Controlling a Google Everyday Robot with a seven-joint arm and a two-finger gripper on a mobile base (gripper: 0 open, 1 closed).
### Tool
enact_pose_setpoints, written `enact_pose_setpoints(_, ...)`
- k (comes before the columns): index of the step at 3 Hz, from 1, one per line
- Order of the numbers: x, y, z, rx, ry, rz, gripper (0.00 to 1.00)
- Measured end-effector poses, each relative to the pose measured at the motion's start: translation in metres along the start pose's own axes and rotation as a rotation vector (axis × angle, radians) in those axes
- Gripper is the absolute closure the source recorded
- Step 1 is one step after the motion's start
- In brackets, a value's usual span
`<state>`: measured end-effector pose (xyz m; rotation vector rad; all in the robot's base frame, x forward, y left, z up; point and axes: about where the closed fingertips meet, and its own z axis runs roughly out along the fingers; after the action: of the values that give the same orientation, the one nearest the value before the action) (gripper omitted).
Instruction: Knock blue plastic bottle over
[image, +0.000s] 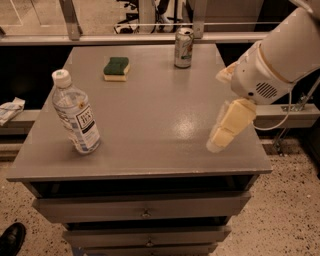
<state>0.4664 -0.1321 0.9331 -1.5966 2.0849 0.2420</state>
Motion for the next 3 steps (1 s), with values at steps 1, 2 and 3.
enact_pose_setpoints(1,-0.052,0.008,0.032,-0.025,-0.17,0.026,0.0)
enact_pose_setpoints(2,-0.051,0.008,0.032,-0.027,-0.165,0.025,0.0)
enact_pose_setpoints(3,-0.065,0.01,0.038,-0.038,-0.211,0.03,0.0)
